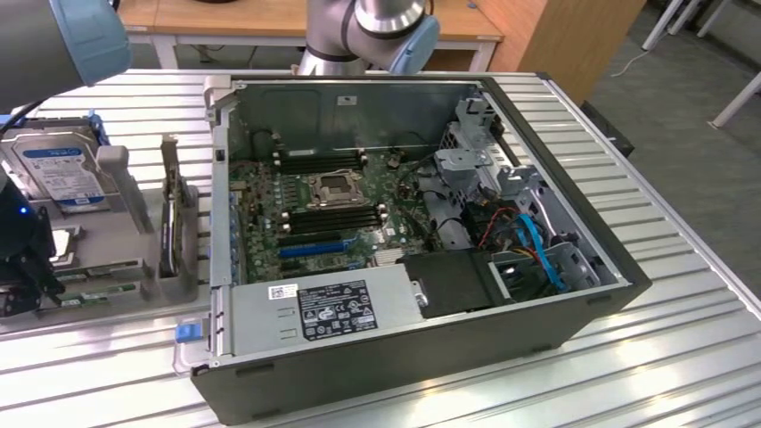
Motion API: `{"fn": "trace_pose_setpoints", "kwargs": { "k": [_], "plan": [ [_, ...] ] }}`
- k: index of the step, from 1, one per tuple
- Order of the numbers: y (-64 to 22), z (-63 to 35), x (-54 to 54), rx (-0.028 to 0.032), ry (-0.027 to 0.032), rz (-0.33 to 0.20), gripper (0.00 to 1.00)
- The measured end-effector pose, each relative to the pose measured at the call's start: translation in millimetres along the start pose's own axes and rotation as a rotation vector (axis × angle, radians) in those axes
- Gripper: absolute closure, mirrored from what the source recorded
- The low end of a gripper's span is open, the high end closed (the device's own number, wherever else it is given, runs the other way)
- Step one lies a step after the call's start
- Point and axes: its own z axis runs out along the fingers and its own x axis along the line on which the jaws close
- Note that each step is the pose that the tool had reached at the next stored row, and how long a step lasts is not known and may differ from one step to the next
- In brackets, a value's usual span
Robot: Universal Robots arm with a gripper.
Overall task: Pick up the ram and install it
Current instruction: 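Pick up the ram and move it above insertion slot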
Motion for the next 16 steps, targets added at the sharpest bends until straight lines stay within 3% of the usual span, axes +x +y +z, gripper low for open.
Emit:
{"fn": "trace_pose_setpoints", "kwargs": {
  "k": [16],
  "plan": [
    [-0.1, 1.2, -2.8, 0.0002, 0.0000, 0.000, 0.76]
  ]
}}
